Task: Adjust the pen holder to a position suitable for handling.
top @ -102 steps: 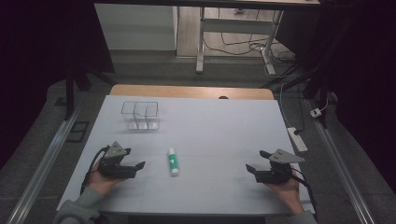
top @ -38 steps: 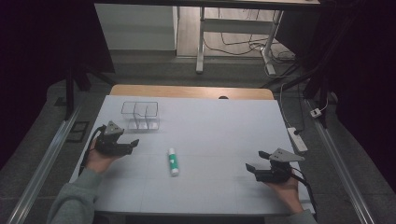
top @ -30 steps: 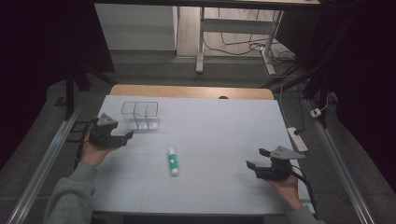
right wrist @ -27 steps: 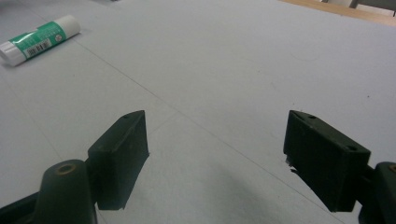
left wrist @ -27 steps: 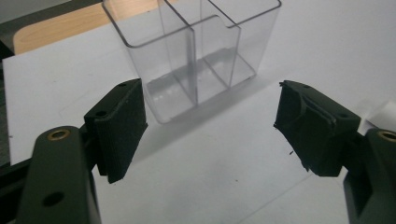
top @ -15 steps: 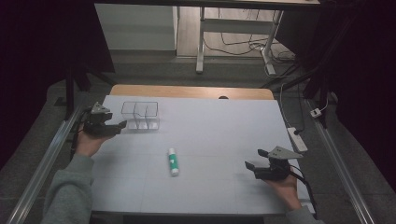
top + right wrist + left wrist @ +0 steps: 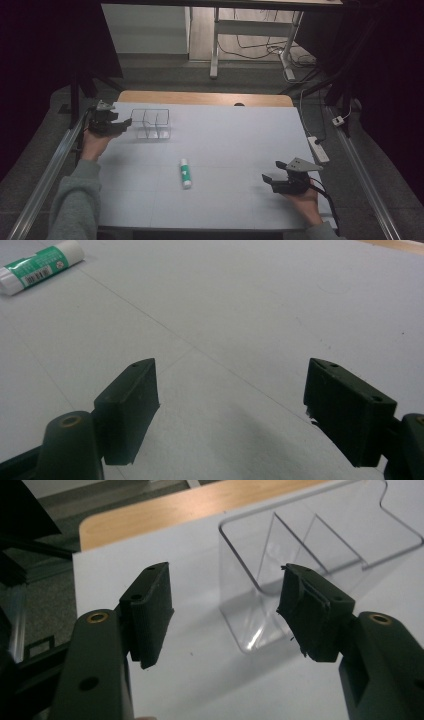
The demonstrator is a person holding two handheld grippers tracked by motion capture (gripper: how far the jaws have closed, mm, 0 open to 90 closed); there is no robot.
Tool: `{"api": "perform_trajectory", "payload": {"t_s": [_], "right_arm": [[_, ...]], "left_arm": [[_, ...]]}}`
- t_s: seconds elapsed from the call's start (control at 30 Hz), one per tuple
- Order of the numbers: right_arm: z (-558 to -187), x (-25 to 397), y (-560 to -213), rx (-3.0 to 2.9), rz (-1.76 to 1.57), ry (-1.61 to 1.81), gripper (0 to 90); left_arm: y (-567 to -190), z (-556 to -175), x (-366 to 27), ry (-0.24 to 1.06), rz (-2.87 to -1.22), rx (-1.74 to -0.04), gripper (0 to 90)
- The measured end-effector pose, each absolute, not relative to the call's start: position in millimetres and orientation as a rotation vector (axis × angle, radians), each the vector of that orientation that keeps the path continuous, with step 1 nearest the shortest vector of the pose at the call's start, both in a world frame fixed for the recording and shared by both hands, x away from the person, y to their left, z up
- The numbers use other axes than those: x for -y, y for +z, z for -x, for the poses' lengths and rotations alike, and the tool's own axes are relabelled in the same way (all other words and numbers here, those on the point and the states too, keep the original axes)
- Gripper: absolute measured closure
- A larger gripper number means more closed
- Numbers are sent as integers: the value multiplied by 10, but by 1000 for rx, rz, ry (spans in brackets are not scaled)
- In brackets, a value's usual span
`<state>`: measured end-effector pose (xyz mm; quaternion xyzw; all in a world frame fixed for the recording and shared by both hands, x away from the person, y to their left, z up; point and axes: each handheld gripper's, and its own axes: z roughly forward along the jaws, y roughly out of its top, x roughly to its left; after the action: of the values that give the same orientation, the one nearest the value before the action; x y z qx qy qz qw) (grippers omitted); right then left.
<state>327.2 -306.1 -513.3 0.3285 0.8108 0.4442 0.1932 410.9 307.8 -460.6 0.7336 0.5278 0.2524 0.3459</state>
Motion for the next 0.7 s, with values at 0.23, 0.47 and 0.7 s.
{"api": "perform_trajectory", "payload": {"t_s": [0.23, 0.47, 0.7], "right_arm": [[-3257, 3053, -5147, -2283, -923, 1233, 217], [-3249, 3051, -5146, -2276, -930, 1231, 217], [-3247, 3050, -5147, -2277, -928, 1220, 218]], "left_arm": [[-4645, -4210, -3152, 639, -1881, -1389, 476], [-4786, -4350, -3192, 588, -1900, -1404, 733], [-4908, -4406, -3187, 509, -1947, -1374, 889]]}}
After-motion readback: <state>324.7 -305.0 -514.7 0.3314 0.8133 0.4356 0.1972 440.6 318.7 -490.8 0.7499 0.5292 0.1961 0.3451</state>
